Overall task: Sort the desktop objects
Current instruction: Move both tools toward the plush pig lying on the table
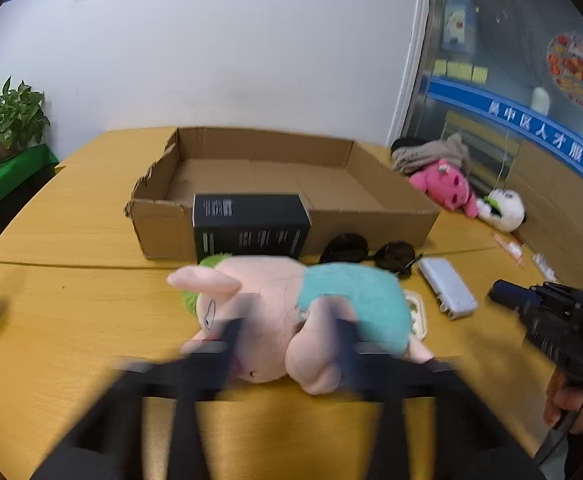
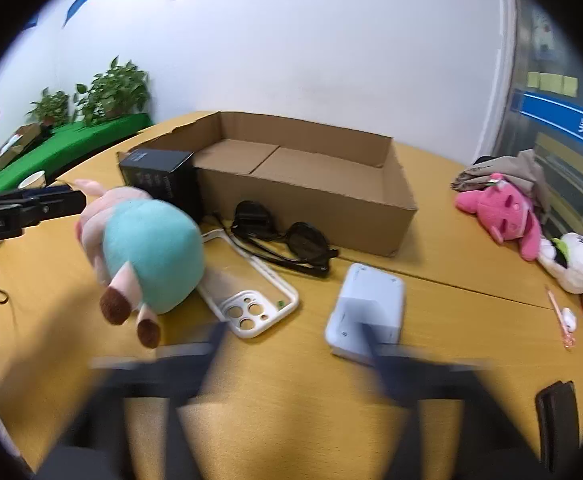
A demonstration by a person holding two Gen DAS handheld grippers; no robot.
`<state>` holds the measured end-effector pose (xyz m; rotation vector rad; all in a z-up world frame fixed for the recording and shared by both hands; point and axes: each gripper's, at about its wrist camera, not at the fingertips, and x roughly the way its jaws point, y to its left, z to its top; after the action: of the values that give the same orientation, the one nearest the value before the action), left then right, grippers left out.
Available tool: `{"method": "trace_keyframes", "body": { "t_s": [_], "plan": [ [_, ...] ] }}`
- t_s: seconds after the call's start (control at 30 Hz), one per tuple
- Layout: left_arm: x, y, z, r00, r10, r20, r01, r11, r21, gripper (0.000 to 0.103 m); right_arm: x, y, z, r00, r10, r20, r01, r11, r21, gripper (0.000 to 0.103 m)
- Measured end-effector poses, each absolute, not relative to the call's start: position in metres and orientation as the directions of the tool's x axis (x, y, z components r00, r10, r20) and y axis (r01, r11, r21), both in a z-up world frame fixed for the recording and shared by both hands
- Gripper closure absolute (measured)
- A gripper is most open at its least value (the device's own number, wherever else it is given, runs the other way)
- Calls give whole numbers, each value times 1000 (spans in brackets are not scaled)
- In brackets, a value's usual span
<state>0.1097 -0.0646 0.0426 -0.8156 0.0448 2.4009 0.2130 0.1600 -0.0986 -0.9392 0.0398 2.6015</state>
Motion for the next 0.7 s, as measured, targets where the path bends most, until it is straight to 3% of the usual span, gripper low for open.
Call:
{"method": "trace_keyframes", "body": {
  "t_s": [0.03, 0.07, 0.1, 0.13, 0.17, 0.27, 0.7],
  "plan": [
    [109, -65, 42, -637, 522, -567, -543, -826, -150, 90, 212, 164, -99, -706, 322, -630, -356, -931, -77, 100],
    [109, -65, 41, -639, 518, -569, -538, -829, -151, 85, 211, 168, -100, -707, 298, -642, -351, -935, -47, 89],
    [108, -66, 42, -643, 513, -569, -531, -834, -150, 75, 210, 173, -101, -707, 264, -656, -345, -939, -7, 59],
    [107, -67, 43, -654, 499, -569, -517, -843, -145, 31, 209, 177, -102, -708, 232, -668, -338, -941, 32, 38],
    [106, -68, 44, -670, 484, -563, -501, -854, -139, 0, 209, 178, -103, -712, 213, -669, -332, -942, 53, 11],
    [106, -71, 48, -678, 508, -532, -511, -845, -155, 0, 210, 173, -101, -743, 183, -644, -291, -954, 64, 10],
    [60, -78, 21, -526, 600, -603, -519, -788, -331, 0, 155, 126, -114, -712, -92, -696, -8, -990, 139, 10]
  ]
}}
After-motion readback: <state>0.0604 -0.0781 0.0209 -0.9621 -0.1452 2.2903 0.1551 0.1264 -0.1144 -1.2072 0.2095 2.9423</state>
